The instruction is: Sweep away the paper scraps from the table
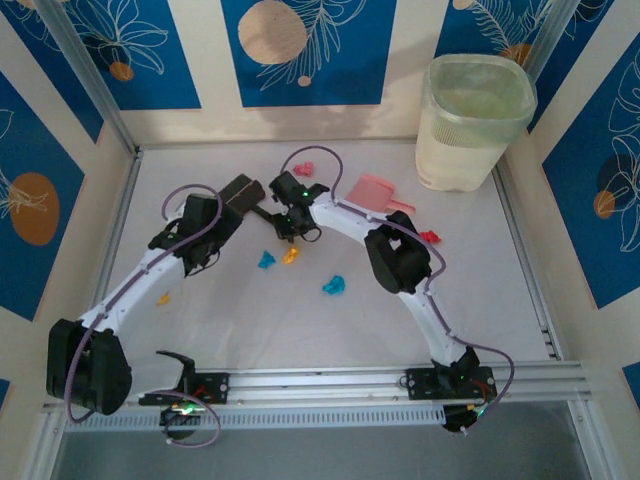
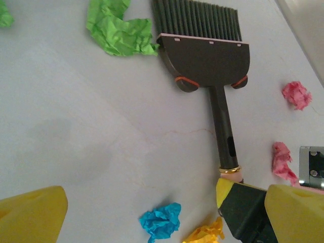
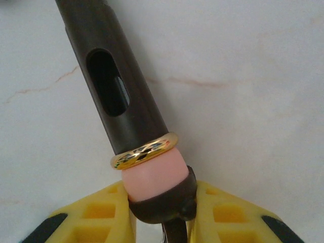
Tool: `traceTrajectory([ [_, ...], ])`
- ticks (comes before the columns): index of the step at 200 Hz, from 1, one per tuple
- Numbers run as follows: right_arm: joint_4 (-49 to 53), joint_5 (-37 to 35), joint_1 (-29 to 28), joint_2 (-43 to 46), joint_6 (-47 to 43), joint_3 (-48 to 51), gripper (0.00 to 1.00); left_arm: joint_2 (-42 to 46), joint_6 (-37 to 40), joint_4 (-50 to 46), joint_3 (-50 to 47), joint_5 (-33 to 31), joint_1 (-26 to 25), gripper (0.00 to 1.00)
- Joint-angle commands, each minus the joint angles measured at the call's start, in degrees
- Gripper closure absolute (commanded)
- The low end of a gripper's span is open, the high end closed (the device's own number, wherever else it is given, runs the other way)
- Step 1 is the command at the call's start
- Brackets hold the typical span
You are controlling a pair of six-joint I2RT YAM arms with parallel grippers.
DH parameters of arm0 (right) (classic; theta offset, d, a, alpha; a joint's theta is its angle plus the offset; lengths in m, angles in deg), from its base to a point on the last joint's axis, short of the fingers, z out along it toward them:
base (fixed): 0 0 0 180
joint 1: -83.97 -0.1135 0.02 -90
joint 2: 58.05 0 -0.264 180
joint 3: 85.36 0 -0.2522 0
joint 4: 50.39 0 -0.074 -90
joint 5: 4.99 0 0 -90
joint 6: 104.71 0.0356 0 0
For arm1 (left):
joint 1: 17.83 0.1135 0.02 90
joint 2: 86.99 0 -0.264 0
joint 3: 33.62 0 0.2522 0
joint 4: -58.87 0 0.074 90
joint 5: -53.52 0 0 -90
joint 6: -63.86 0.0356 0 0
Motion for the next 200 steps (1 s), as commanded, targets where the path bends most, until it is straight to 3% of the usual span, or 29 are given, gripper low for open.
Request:
traceTrajectory([
  [1,-3.7,5.3,1.0,4.3,10.0,5.6,0.86,1.7,4.4,4.5,-2.6,4.6,0.4,0.0],
  [55,-13.8,3.8,0.5,9.7,20.9,17.0,0.84,4.5,10.4,10.4,-8.2,11.3,-1.4,0.0],
  [123,-19.0,-0.7,-2.1,10.8,23.3,20.2,0.74,11.0,16.3,8.7,-14.2,9.9,-2.3,0.0],
  [138,-20.8,-1.7,-2.6,12.2,23.4,22.0,0.68,12.8,17.7,7.8,-14.9,8.5,-2.3,0.0],
  [154,-23.9,-2.2,-3.0,13.9,22.0,24.1,0.53,14.9,18.3,7.8,-16.0,7.0,-2.3,0.0],
  [173,-23.5,-4.9,-3.3,14.9,20.8,24.1,0.42,17.4,18.4,8.6,-17.5,6.0,-2.2,0.0],
  [200,-23.9,-5.0,-3.2,16.6,18.1,23.9,0.37,20.2,18.9,8.7,-18.6,4.9,-2.2,0.0],
])
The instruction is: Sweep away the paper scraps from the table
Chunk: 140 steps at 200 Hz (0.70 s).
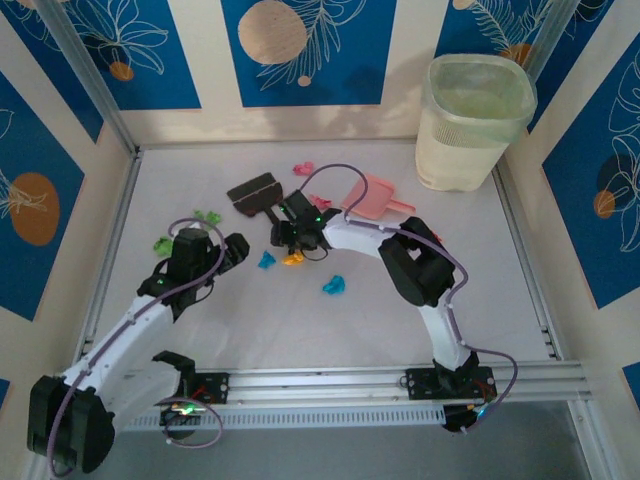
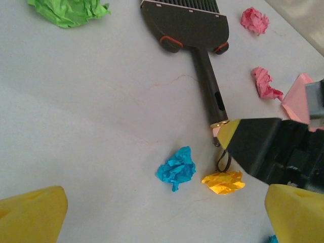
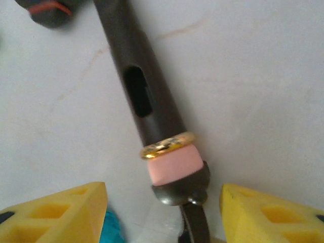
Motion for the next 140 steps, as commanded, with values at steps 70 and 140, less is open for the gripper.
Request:
traceTrajectory([
  [70,19.2,2.2,2.4,-12.0,-18.9,-28.5,0.35,5.2,-0.1,-0.4,-2.6,-3.7,-0.2,0.0],
  [140,30.5,6.4,4.5,-25.4,-24.9,-47.4,0.41,5.0,-0.7,1.2,-3.6,-2.4,-0.2,0.0],
])
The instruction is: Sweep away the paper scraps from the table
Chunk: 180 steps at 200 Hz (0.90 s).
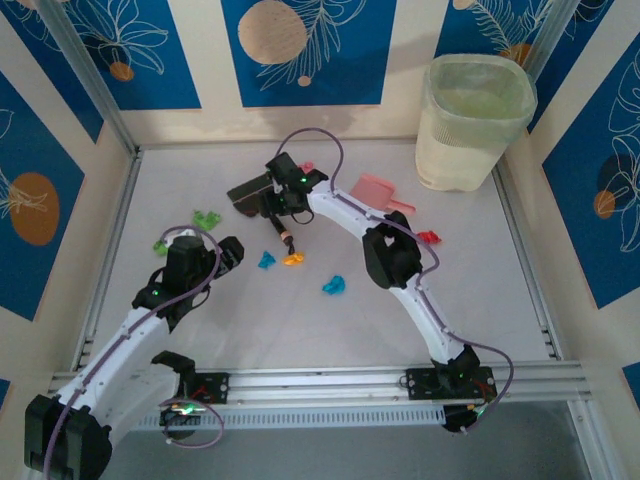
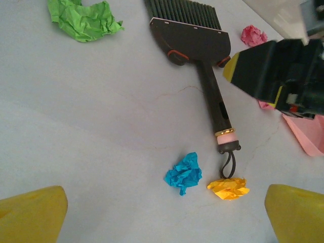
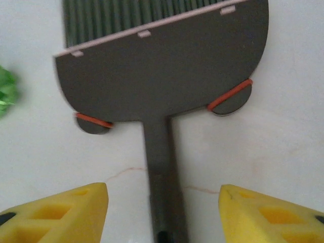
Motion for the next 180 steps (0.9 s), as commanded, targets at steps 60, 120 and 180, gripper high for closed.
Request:
traceTrajectory([
  [60,10.5,1.2,-1.0,-8.7,-5.8,-12.7,0.42,-0.2,-0.5,2.2,-1.4,1.0,-0.2,0.0],
  [120,16.9,-5.2,-2.1,-14.4,-5.3,-20.5,0.47,-1.0,-0.6,2.9,-1.6,1.7,-0.2,0.0],
  [180,17.1,-5.3,-2.5,-14.4,-5.1,-20.5,0.68,-1.3,-0.8,3.2,-1.7,2.0,-0.2,0.0],
])
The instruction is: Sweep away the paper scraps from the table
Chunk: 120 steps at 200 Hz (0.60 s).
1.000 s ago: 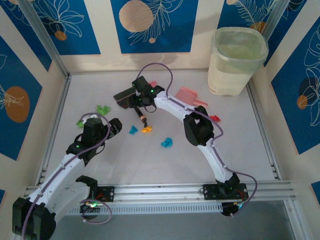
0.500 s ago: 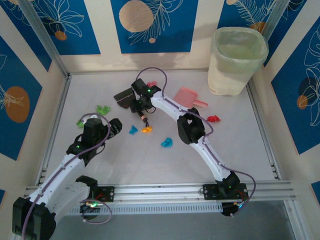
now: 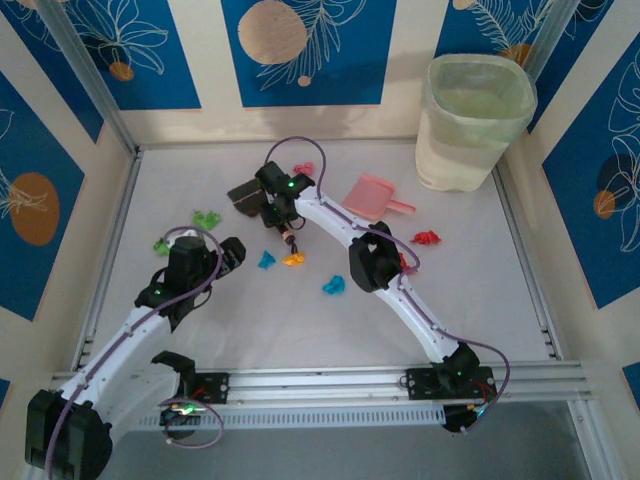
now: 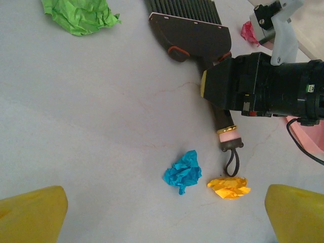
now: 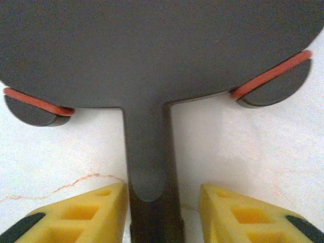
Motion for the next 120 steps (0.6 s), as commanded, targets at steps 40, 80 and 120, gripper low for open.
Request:
traceTrajectory([
  [40,2.7,-2.7,-1.1,0.6,0.2,0.6,0.81,-0.1,-0.3,1.1,-0.6,0.7,-0.2,0.0],
  [80,0.4,-3.9,-1.2,5.1,1.6,4.3,0.94,-0.2,0.3,1.6,-0.7,0.3,-0.3,0.0],
  [120,0.1,-6.1,-1.3,12.2,3.8,6.0,1.0,1.4,3.1,7.3,-2.2,4.8,-0.7,0.0],
])
